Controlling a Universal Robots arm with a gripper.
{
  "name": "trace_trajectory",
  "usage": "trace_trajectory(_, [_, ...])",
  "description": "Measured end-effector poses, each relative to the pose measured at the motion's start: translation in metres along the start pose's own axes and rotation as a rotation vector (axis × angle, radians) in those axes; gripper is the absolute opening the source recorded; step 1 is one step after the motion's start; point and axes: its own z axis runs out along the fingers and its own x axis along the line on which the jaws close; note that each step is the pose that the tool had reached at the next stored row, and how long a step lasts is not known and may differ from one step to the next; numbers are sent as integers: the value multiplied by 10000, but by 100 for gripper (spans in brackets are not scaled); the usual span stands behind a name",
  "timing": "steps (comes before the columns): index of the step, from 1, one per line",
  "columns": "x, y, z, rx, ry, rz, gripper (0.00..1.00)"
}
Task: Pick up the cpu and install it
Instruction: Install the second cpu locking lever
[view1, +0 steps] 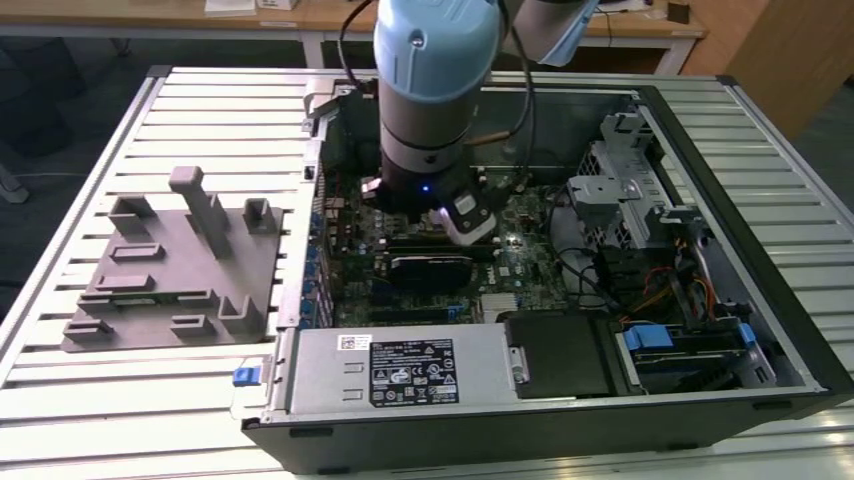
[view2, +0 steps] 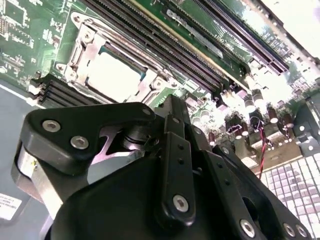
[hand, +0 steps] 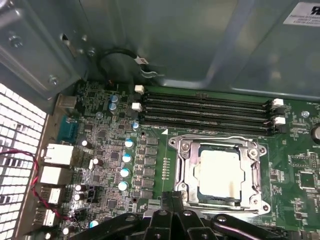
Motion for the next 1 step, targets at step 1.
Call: trace_trajectory(1, [0,3,-8,0,0,0,11])
